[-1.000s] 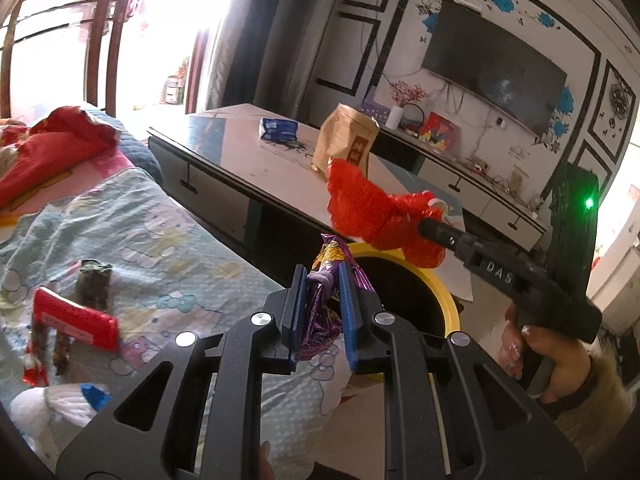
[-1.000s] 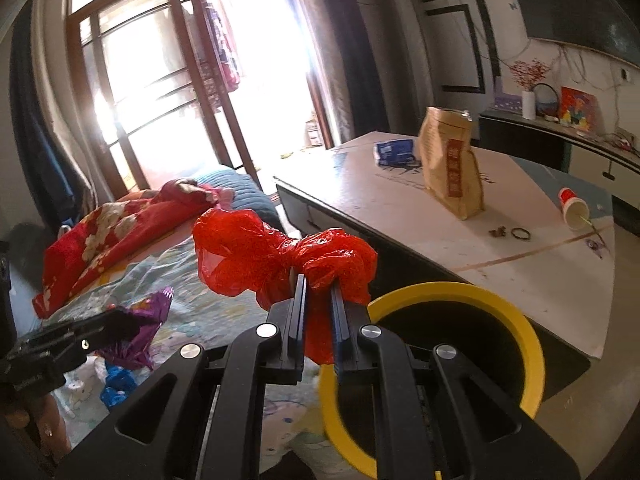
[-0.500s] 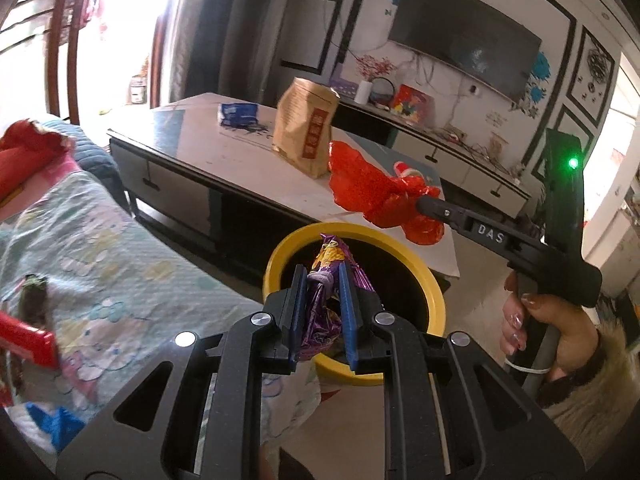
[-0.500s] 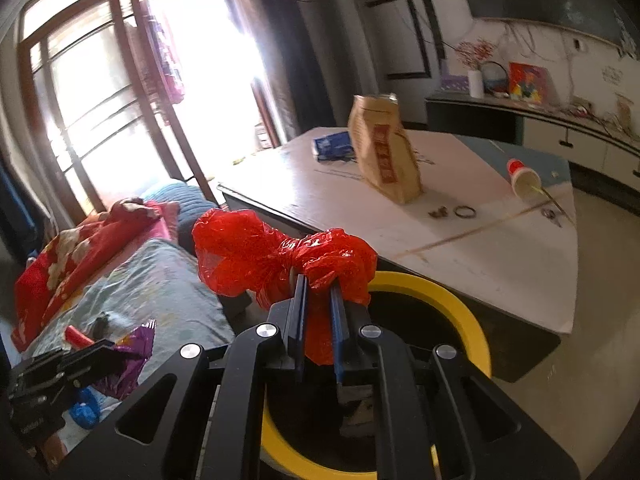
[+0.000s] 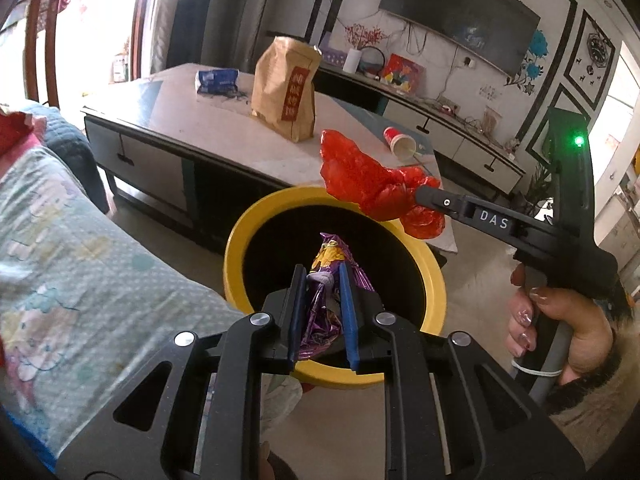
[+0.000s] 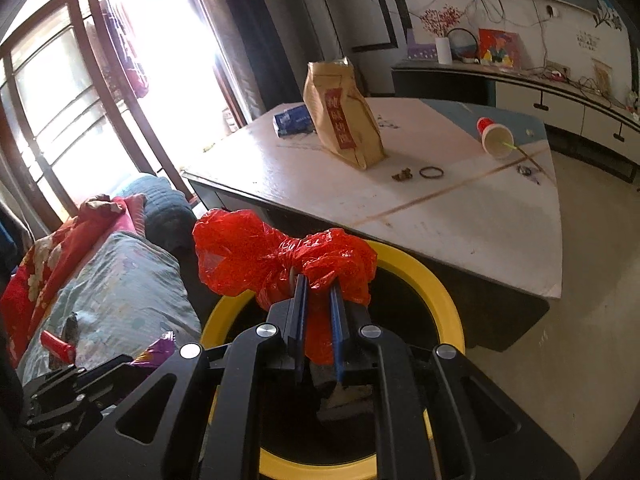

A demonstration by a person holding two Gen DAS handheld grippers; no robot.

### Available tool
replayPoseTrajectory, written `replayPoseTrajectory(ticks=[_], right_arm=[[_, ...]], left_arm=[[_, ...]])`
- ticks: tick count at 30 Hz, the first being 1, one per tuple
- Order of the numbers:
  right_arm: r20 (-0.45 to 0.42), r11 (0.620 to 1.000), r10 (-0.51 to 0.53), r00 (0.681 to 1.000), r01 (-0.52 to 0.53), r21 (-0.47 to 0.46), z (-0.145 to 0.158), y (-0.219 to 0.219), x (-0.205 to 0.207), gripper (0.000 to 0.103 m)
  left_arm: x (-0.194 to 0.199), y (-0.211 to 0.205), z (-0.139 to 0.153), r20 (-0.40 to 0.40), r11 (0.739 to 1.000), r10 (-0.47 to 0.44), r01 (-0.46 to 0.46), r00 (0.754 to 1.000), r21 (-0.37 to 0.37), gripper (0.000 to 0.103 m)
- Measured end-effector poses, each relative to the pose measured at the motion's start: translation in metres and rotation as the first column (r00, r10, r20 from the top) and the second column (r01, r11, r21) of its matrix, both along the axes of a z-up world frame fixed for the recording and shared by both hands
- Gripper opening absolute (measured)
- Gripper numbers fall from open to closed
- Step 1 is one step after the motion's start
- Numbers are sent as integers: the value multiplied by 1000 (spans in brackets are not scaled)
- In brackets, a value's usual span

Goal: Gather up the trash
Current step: 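Carry the purple wrapper and red mesh bag from the bed over the yellow-rimmed bin, then open the left tool over the bin while the right tool opens too, then move both open tools back to the trash on the bed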

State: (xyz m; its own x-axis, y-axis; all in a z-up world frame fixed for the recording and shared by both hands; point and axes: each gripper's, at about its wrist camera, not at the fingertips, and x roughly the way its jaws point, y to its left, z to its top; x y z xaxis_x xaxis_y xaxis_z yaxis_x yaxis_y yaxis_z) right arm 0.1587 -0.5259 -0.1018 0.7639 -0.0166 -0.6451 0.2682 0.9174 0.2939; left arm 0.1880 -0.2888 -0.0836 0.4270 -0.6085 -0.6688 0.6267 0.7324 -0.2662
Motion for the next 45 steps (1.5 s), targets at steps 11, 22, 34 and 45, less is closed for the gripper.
replayPoseTrajectory(ticks=[11,22,34,45], right_arm=[[-71,999,-23,997,26,43,-23,-11,6,14],[-56,997,-53,997,56,49,-17,-13,4,49],[17,999,15,1000,-15,-40,13,29,2,67],[71,994,91,993,-86,-70,39,67,-2,73]], left_arm=[[14,-20,-24,-41,1000,-7,8,999,16,13],[15,-8,-16,-32,999,44,-44,999,-7,78],[6,28,21,31,992,126,-125,992,-31,92],[-5,69,47,95,976,216,-211,972,-56,92]])
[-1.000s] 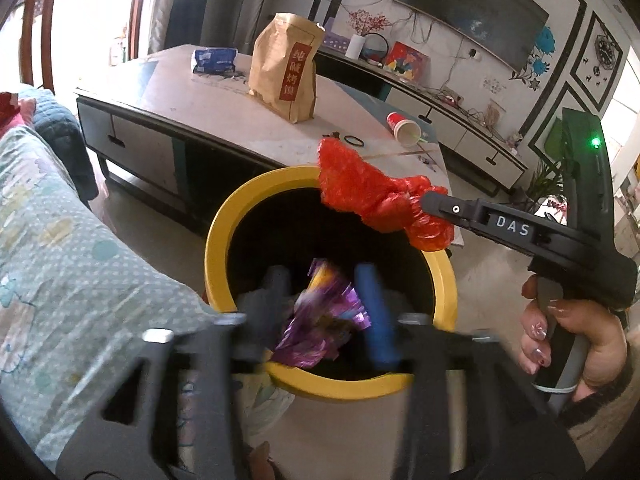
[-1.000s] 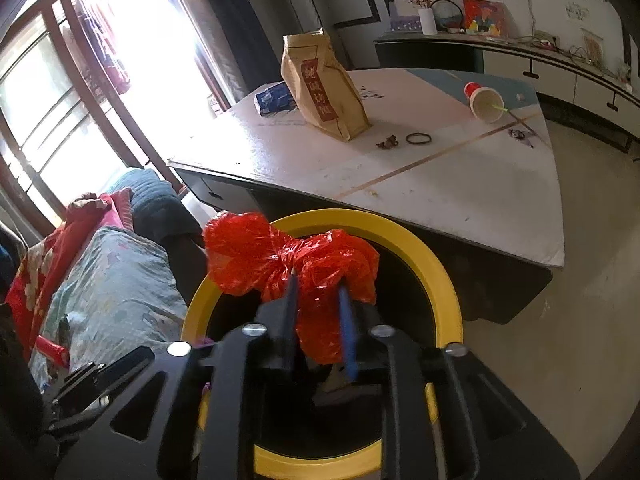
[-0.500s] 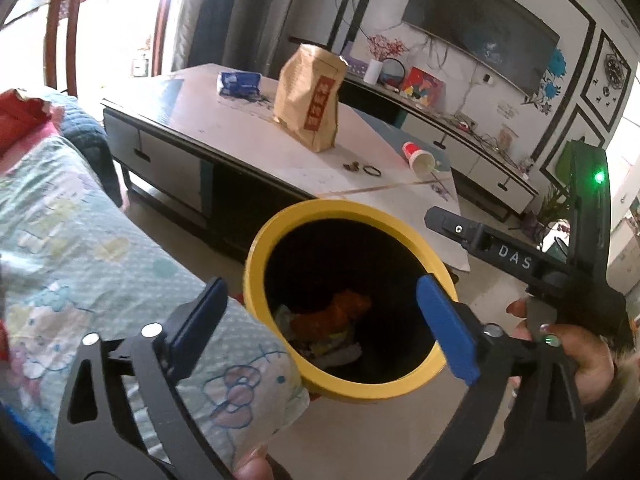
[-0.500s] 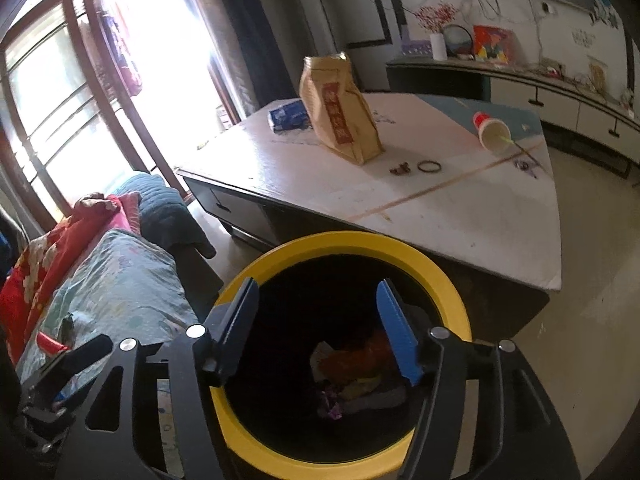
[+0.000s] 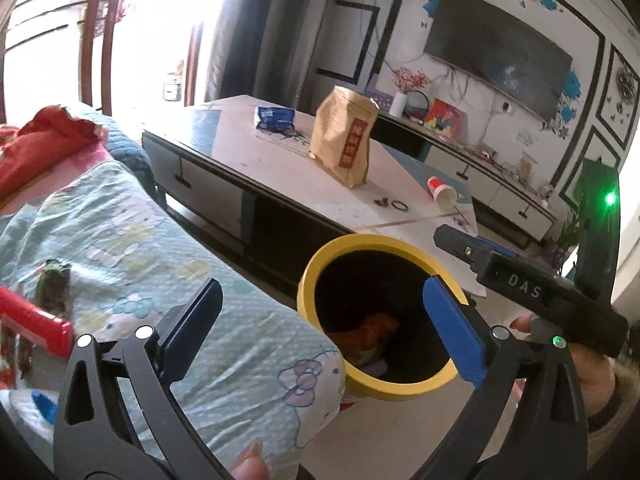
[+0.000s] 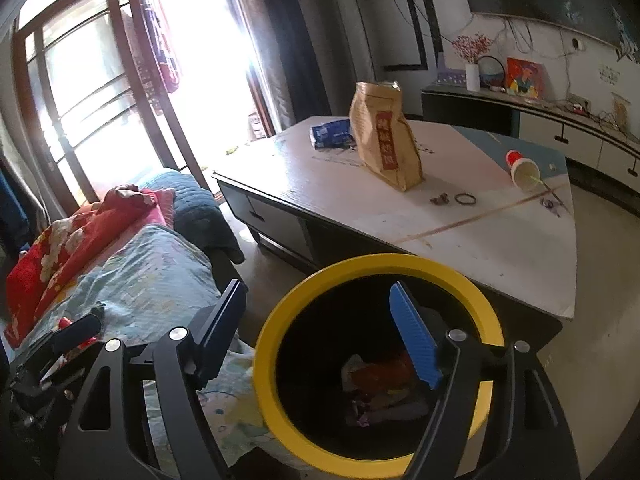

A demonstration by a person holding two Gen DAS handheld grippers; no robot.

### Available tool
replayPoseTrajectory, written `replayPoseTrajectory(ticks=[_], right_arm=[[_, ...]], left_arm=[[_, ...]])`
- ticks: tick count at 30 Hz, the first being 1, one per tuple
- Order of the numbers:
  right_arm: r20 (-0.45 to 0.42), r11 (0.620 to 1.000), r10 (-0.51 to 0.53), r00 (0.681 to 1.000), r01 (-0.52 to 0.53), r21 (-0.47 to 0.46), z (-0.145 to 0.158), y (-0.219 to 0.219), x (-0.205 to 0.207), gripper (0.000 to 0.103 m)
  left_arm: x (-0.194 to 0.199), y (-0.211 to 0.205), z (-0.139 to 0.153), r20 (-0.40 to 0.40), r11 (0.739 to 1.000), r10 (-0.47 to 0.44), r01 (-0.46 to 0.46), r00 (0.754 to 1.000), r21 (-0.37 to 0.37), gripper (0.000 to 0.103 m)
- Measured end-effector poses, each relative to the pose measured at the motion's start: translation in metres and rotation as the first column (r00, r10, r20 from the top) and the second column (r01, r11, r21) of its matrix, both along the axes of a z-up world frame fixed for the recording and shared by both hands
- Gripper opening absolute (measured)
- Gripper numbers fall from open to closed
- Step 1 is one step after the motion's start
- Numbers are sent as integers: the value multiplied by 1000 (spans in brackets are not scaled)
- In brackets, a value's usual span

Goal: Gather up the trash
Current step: 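Move both open tools back to the trash on the bed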

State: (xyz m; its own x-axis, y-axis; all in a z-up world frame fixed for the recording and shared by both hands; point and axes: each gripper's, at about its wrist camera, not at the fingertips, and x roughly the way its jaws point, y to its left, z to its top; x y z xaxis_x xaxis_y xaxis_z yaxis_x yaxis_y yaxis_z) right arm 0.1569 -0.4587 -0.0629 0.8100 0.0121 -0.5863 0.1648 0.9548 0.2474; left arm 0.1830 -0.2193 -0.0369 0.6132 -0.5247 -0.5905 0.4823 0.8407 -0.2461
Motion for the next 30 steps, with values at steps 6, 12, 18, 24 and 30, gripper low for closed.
replayPoseTrajectory(ticks=[6,12,18,24,30], right_arm=[[14,1000,22,1000,-22,-12,7,14,-1,74],[26,998,66,998,-65,-23,13,34,-2,75],[37,992,123,992,-122,-28,18,58,-3,75],[41,980,194,980,-192,-48,23,89,-5,75],[37,964,262,964,-259,-66,25,117,-6,75]], left_arm=[[-2,20,6,8,999,51,-51,999,-12,92],[-2,45,9,13,994,112,-112,994,-20,92],[-7,72,14,41,985,171,-171,984,-17,92],[-10,99,19,62,974,226,-225,972,-20,92],[-17,122,23,79,962,273,-271,959,-32,92]])
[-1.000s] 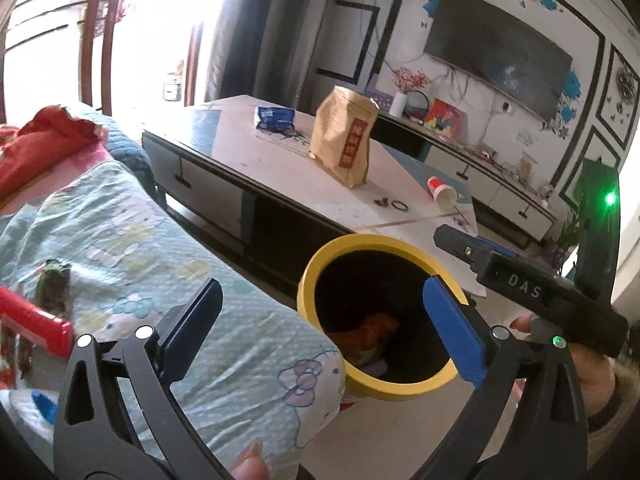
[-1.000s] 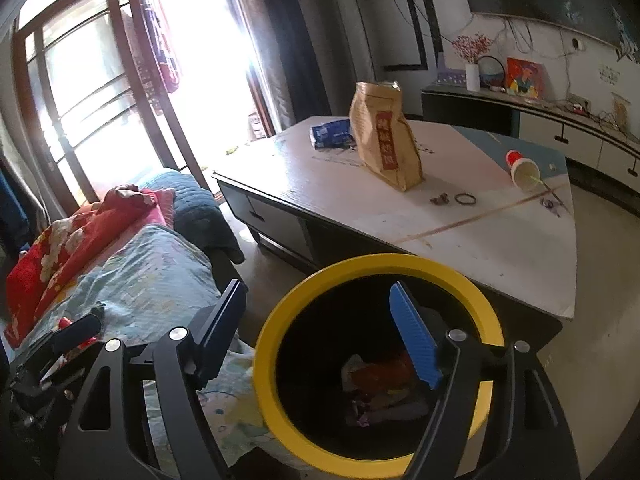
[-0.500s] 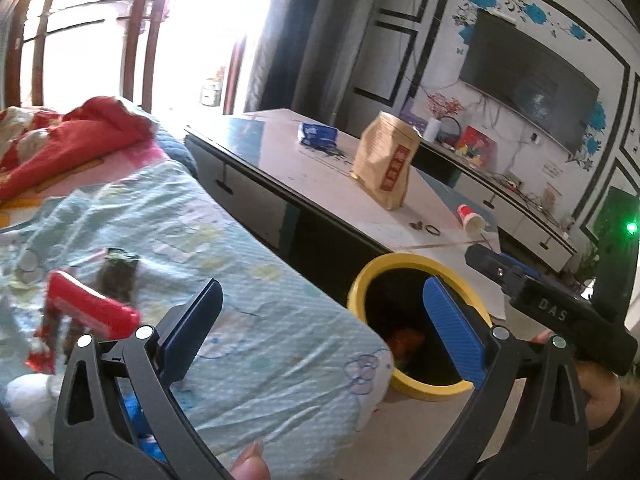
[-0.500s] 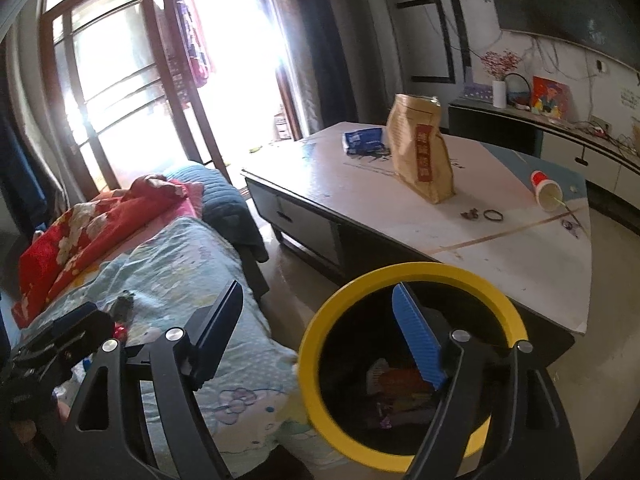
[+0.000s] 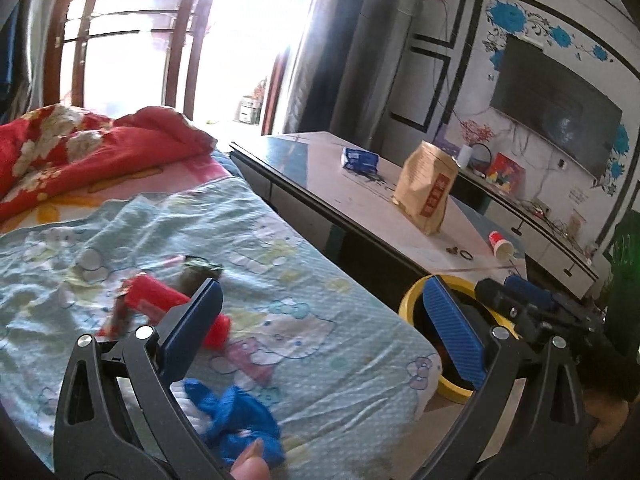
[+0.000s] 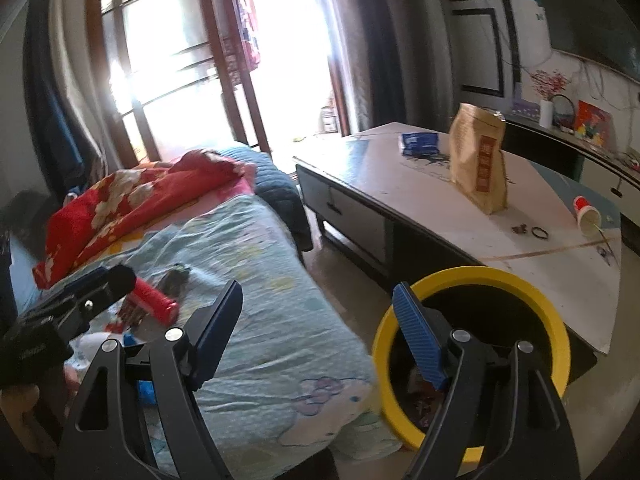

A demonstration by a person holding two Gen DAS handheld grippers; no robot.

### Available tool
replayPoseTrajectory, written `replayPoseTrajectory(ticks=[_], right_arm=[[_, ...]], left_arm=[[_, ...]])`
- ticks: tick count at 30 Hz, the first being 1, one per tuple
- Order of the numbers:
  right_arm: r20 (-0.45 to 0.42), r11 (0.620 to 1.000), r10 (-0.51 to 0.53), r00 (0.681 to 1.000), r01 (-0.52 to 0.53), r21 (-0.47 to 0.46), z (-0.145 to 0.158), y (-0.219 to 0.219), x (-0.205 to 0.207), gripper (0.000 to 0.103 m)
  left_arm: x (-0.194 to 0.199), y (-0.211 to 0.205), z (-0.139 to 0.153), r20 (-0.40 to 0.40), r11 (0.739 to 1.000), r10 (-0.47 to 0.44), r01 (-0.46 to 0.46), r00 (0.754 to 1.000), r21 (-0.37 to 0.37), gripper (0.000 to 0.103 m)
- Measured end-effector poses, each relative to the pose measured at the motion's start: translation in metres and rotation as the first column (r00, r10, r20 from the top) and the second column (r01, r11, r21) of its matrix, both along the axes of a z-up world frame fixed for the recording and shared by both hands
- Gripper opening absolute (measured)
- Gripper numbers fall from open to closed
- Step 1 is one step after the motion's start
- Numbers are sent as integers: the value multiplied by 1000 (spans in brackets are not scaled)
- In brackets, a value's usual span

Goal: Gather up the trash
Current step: 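Move both open tools back to the trash on the bed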

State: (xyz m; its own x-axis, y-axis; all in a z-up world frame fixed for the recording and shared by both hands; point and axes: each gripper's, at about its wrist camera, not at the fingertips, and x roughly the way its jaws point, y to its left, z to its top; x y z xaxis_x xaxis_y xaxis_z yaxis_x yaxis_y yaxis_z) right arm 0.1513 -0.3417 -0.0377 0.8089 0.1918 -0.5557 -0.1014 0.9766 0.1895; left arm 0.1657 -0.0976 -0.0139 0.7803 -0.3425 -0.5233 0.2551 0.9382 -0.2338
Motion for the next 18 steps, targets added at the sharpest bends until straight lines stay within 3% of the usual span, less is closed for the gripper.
replayPoseTrajectory(ticks=[18], right_arm=[[-13,974,216,976,-216,-62,-4,87,-9,76]], left_arm=[[-12,64,3,23,991,133,-133,991,-14,92]])
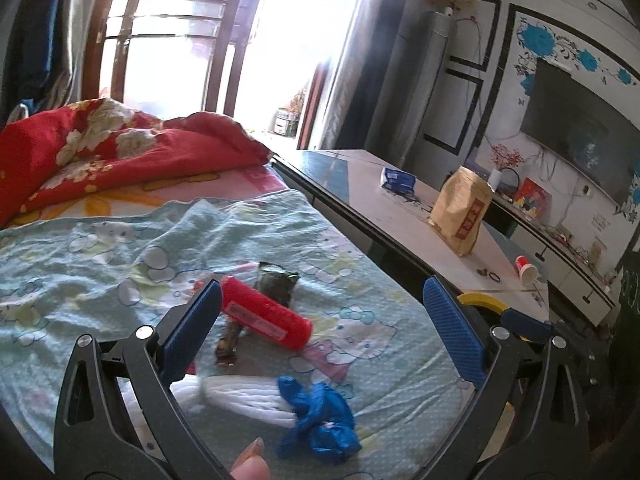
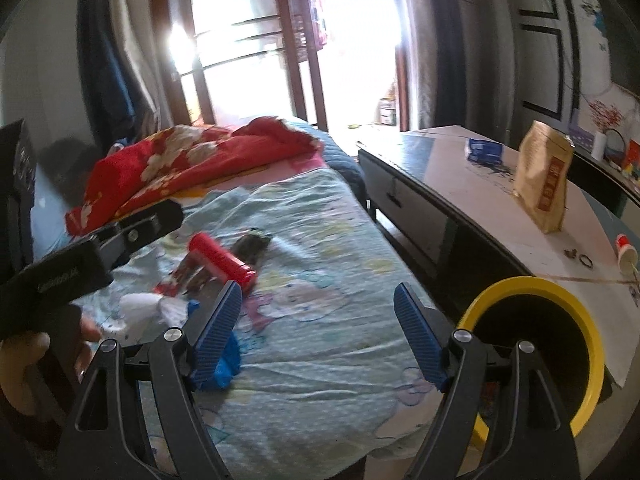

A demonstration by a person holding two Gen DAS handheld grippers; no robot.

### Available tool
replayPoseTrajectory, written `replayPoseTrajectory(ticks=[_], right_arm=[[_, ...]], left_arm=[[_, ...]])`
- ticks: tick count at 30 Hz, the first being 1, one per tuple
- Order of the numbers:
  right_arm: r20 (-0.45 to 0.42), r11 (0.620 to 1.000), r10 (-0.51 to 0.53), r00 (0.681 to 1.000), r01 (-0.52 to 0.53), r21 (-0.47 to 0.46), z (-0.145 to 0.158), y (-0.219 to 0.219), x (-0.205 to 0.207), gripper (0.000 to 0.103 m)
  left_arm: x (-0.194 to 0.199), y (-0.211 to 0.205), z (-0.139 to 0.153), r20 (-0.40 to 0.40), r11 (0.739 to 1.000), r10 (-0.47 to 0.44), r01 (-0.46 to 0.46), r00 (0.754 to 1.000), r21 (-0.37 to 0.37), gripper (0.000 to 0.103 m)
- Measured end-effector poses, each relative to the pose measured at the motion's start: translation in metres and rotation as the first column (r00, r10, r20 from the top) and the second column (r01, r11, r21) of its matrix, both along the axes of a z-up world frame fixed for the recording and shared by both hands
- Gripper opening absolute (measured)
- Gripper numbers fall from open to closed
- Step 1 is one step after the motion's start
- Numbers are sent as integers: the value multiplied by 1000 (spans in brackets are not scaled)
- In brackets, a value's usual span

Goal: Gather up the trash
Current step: 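Move both open tools back to the trash on the bed, then grasp the red-and-white candy wrapper with the left tool while the right tool grasps the red can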

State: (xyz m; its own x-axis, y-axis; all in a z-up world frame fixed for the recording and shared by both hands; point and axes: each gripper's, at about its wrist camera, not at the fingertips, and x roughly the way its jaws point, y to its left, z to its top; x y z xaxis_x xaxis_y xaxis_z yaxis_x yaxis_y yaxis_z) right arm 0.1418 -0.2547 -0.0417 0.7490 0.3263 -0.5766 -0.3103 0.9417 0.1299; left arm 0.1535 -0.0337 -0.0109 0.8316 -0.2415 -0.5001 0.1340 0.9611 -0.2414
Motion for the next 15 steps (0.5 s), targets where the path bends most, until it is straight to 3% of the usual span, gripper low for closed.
replayPoseTrajectory(ticks=[15], right_arm=[[-14,984,166,986,-166,-65,-5,61,13,76]], left_arm=[[0,73,-13,-48,988,151,-152,987,-25,92]])
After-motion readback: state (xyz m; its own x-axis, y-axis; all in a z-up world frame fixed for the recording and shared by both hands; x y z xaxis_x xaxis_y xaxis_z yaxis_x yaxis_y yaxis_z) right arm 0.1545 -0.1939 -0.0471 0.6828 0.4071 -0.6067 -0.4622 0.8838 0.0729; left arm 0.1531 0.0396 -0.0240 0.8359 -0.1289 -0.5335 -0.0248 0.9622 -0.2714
